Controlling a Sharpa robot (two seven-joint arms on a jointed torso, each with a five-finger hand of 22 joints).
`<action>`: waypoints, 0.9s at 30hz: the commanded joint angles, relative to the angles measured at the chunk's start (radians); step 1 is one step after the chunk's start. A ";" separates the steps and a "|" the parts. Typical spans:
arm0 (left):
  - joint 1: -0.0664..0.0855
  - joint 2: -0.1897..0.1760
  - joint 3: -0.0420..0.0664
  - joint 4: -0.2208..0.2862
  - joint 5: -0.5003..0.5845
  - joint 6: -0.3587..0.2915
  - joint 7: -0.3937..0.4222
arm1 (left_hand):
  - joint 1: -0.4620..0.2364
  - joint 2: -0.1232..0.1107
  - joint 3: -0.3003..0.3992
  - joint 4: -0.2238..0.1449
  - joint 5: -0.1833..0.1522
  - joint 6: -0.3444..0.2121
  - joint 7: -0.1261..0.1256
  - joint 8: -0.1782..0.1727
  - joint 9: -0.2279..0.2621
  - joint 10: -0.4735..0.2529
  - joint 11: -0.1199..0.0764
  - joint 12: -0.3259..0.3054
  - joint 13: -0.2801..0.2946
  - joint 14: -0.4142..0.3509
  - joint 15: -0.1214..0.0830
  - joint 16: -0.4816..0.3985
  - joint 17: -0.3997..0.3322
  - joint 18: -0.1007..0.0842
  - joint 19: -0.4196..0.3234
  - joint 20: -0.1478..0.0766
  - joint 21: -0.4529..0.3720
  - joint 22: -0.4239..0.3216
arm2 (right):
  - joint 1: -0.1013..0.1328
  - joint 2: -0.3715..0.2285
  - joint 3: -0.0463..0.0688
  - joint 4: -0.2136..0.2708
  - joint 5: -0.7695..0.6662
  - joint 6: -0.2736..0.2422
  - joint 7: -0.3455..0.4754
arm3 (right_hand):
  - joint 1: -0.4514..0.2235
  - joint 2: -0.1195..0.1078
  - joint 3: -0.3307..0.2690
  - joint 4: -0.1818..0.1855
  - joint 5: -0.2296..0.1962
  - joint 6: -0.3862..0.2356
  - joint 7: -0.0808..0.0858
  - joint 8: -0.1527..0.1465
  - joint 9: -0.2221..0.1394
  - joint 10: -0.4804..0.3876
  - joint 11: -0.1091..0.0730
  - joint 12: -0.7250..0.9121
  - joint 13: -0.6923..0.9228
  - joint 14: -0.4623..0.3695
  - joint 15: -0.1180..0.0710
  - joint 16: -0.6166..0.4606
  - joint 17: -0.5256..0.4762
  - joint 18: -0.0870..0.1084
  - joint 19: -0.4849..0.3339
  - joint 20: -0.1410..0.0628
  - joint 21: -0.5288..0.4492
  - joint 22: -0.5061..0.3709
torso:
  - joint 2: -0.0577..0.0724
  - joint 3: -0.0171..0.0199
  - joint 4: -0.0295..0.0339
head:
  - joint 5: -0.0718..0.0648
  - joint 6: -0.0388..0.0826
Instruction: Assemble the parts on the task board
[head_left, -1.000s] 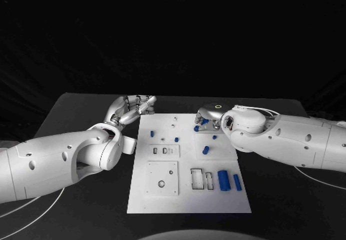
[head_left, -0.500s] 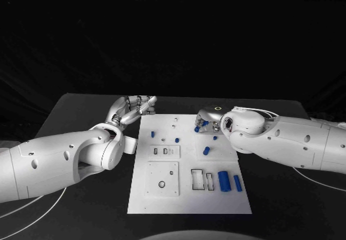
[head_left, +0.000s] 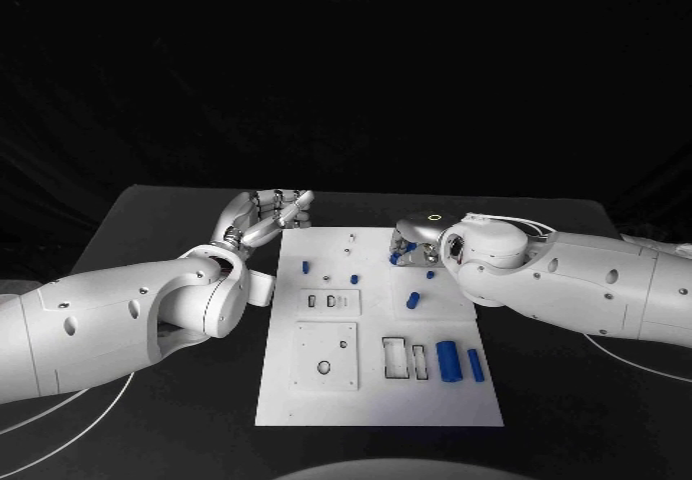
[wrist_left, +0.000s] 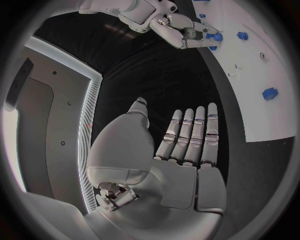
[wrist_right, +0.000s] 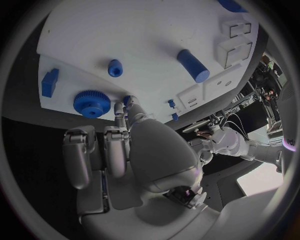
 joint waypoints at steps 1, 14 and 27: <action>0.003 0.003 0.001 0.000 0.003 0.016 0.010 | -0.003 0.010 0.004 0.000 -0.003 -0.001 0.029 0.002 0.001 0.006 0.000 -0.003 -0.001 -0.005 0.002 -0.004 -0.001 0.008 -0.009 -0.001 -0.005 -0.001 | -0.001 0.002 0.000 -0.001 -0.004 0.016 0.003 | 0.007 0.002 0.007 0.004 -0.004 0.010 0.000 -0.007 0.001 0.013 -0.002 -0.008 0.000 0.104 -0.006 0.004 0.254 -0.014 0.106 -0.005 0.004 0.263 | 0.000 0.0006 -0.0015 | 0.011 -0.003; 0.003 0.005 0.001 -0.003 0.003 0.015 0.011 | -0.001 0.013 0.005 0.000 -0.003 -0.002 0.029 0.001 0.001 0.006 0.000 -0.005 -0.001 -0.006 0.002 -0.005 -0.001 0.008 -0.010 -0.001 -0.005 -0.002 | -0.003 0.001 0.000 0.006 -0.002 -0.002 0.014 | 0.011 0.008 0.037 0.026 -0.003 0.105 -0.013 0.021 0.017 0.106 -0.019 -0.007 0.000 0.102 -0.022 0.001 0.243 -0.014 0.106 -0.020 0.004 0.263 | 0.000 0.0010 0.0002 | 0.015 0.003; 0.003 0.009 0.001 -0.006 0.003 0.019 0.017 | 0.001 0.016 0.005 0.000 -0.003 -0.003 0.030 0.001 0.001 0.006 0.000 -0.006 -0.001 -0.006 0.002 -0.006 -0.001 0.008 -0.011 -0.001 -0.006 -0.003 | -0.002 -0.016 0.006 0.035 0.036 -0.210 0.071 | 0.014 0.000 0.045 0.030 -0.003 0.118 -0.009 0.021 0.019 0.127 -0.015 -0.014 0.000 0.101 -0.022 -0.001 0.239 -0.014 0.106 -0.023 0.004 0.263 | -0.003 -0.0008 -0.0013 | 0.014 0.017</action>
